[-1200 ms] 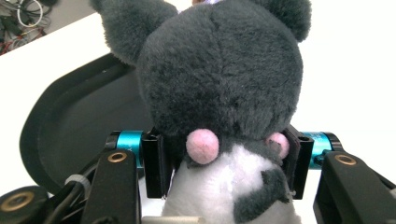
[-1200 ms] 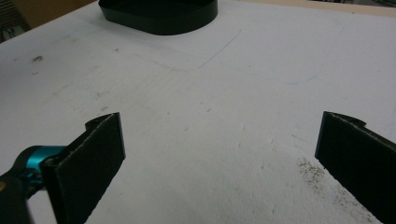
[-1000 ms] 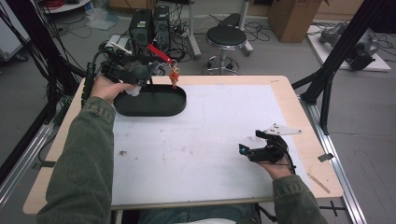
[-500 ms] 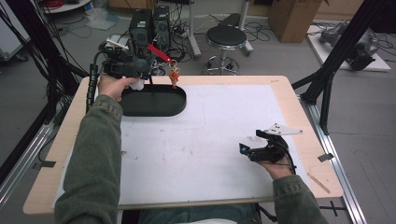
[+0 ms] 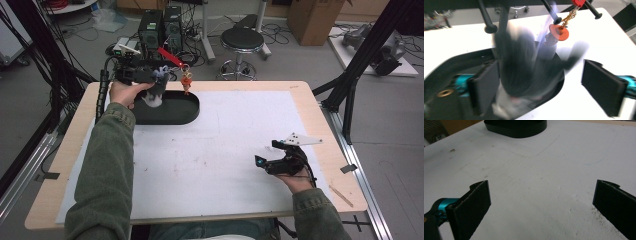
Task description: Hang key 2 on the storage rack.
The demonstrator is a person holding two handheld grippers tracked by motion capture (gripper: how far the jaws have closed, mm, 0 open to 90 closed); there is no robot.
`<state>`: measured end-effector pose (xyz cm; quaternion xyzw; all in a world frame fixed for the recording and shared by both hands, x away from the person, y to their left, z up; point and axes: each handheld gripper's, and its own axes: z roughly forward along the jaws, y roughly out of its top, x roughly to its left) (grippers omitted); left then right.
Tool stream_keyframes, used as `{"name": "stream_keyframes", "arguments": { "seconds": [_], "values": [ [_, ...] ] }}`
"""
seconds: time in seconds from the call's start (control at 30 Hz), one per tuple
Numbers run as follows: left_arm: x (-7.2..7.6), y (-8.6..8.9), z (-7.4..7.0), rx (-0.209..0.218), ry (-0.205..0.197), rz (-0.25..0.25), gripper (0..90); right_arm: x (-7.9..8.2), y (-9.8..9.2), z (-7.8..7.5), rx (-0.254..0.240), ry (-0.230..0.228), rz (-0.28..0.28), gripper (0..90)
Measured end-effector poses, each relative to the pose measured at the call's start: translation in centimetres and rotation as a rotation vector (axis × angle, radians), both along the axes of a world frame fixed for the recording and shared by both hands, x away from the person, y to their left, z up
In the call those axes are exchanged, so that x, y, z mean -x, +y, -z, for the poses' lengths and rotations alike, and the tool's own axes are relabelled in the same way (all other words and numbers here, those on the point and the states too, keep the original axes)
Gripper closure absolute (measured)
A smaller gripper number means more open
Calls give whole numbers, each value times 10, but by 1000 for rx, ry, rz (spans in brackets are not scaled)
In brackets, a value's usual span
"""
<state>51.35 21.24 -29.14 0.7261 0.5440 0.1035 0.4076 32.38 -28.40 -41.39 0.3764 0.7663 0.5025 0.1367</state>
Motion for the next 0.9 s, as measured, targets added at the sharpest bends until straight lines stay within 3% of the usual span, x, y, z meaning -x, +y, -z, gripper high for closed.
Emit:
{"name": "stream_keyframes", "arguments": {
  "seconds": [0.1, 0.17, 0.33, 0.53, 0.7, 0.9],
  "values": [
    [6, 1, -5, -49, -21, 9, 56, 0, 0, 0, 0, -1, 1, 6],
    [11, 2, -10, -65, -41, 15, 55, 0, 0, 0, -2, 7, 2, 6],
    [22, 2, -20, -66, -90, 34, 55, -1, 2, 1, 3, 5, -1, 6],
    [35, 1, -26, -64, -117, 78, 54, -1, 2, 1, 6, 4, -1, 6],
    [47, 1, -14, -83, -120, 127, 55, 0, 2, 1, 18, 2, 2, 6],
    [60, 5, 0, -77, -116, 139, 55, 0, 2, 1, 16, 5, 2, 6]
  ]
}}
